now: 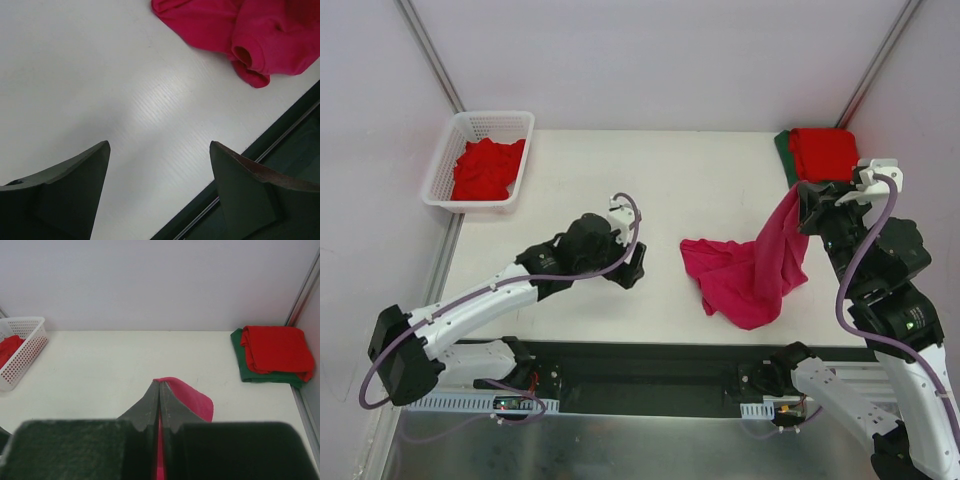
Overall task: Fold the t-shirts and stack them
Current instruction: Flatten out the tshirt
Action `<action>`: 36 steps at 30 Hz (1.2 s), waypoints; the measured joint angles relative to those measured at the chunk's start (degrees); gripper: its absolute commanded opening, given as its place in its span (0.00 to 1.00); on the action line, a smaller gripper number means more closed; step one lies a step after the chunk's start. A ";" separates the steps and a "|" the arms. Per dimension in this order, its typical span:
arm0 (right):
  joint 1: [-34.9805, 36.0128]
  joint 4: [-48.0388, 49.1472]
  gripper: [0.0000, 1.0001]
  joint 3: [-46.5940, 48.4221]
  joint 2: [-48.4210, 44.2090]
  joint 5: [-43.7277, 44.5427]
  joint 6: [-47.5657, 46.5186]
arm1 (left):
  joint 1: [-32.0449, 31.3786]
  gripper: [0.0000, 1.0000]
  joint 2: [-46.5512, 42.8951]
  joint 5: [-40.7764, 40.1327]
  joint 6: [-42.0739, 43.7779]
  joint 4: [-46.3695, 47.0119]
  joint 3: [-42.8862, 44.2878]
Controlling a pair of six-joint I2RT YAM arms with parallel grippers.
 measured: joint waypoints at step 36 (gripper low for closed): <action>0.00 -5.14 0.01 -1.90 -3.06 1.09 0.02 | -14.73 0.97 36.00 5.70 -12.85 33.22 9.73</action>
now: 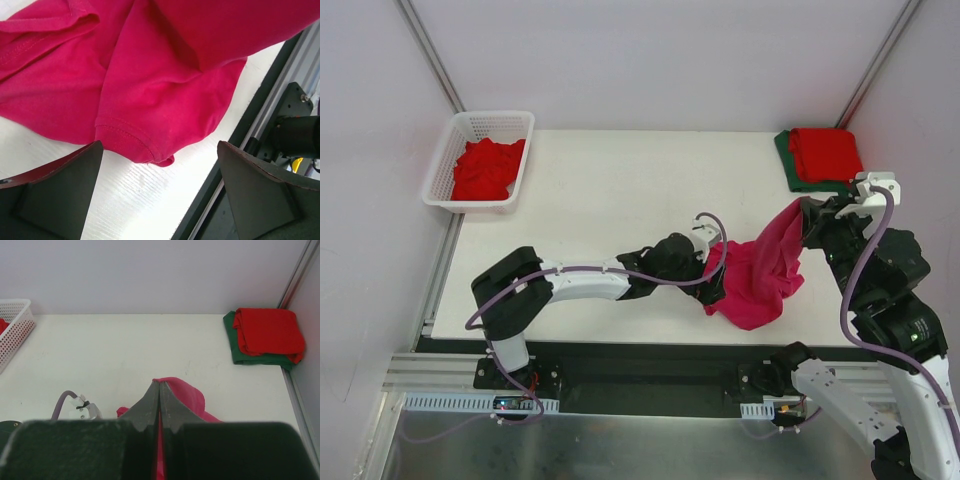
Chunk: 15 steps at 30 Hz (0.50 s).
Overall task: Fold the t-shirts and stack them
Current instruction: Flatten out the tshirt
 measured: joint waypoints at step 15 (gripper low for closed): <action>0.00 -0.52 0.01 -0.70 -0.46 0.63 -0.02 | -0.33 0.79 3.19 -0.04 -0.42 0.02 0.00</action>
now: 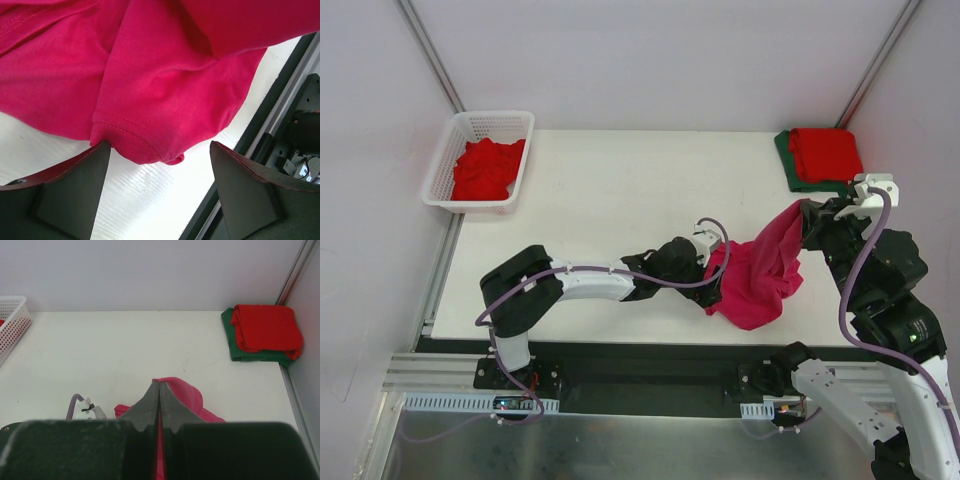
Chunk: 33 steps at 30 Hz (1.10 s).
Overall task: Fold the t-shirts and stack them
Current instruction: Flatten out the tshirt
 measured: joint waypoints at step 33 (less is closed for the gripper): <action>0.00 -0.11 0.01 -2.12 -1.33 0.02 0.07 | 0.00 0.00 2.64 -3.26 1.07 -1.25 0.00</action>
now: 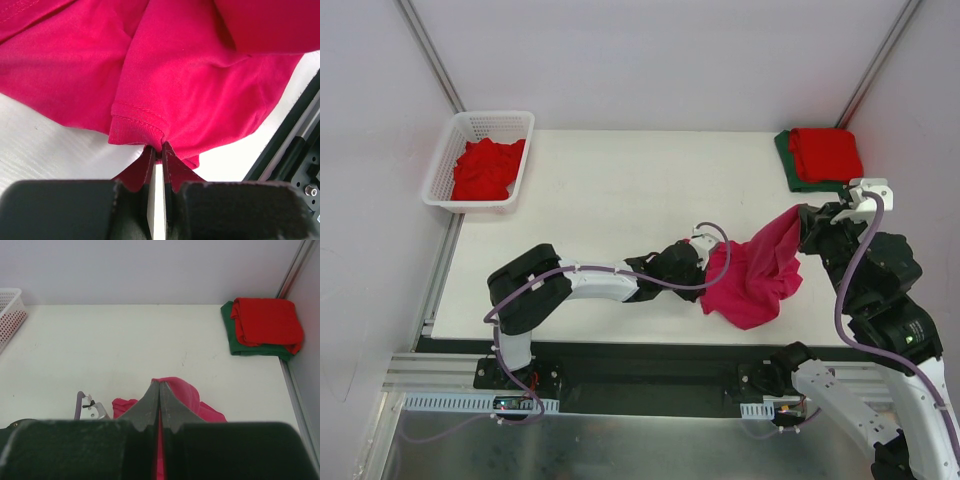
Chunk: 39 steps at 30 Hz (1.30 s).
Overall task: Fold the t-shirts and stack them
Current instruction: Flatten out the tshirt
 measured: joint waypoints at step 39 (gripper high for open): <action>0.00 -6.36 0.01 -1.88 3.19 -14.29 0.66 | 3.52 0.00 -14.03 -13.22 14.40 -15.98 3.87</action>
